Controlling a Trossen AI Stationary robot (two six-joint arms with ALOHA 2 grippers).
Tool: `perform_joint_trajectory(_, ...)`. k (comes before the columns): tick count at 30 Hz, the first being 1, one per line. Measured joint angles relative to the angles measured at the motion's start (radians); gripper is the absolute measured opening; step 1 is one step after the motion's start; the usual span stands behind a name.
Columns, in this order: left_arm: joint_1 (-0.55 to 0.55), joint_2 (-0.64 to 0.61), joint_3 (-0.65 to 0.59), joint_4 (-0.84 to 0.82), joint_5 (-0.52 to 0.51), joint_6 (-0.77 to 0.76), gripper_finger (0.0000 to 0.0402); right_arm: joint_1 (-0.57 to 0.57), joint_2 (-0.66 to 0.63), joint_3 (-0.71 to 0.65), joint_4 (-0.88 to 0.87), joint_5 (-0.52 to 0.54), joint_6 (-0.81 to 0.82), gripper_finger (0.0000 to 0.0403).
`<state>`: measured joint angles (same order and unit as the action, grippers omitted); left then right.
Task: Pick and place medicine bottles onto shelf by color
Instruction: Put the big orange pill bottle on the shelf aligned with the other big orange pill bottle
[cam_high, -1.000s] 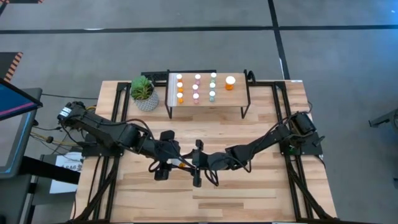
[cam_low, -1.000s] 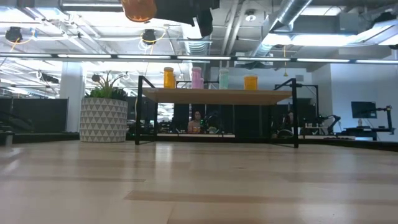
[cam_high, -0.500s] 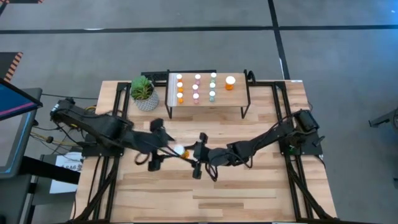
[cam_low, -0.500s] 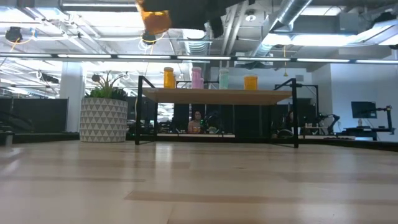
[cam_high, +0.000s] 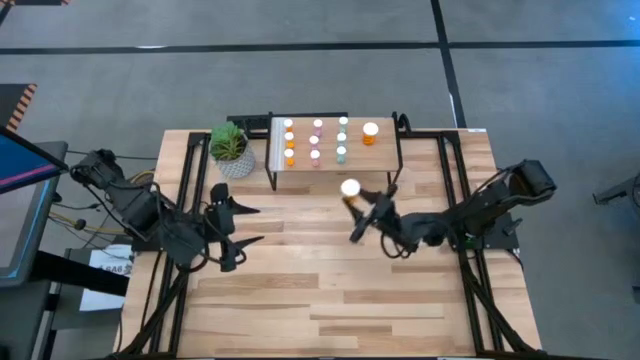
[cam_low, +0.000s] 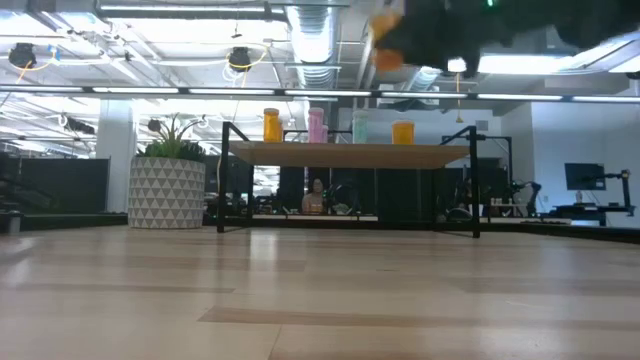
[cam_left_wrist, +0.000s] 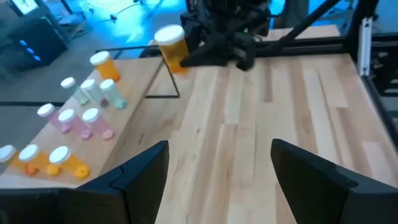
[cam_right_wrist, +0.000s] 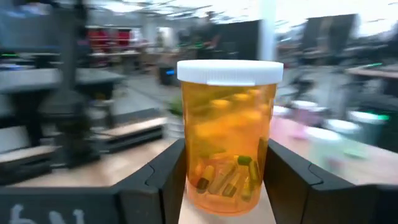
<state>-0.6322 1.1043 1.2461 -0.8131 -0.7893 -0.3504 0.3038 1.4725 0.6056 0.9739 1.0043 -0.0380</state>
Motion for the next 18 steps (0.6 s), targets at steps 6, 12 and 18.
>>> perform_joint_trajectory(6,-0.014,-0.033,-0.166,0.239,0.030,0.050,0.0269,-0.076,0.006,-0.062,0.056,0.076,-0.040,0.0195)
perform_joint_trajectory(12,-0.013,-0.082,-0.324,0.486,0.099,0.088,0.0269,-0.156,0.006,-0.061,0.050,0.139,-0.049,0.0197)
perform_joint_trajectory(18,-0.014,-0.103,-0.406,0.612,0.126,0.092,0.0269,-0.231,0.006,-0.061,-0.093,0.149,0.098,0.0195)
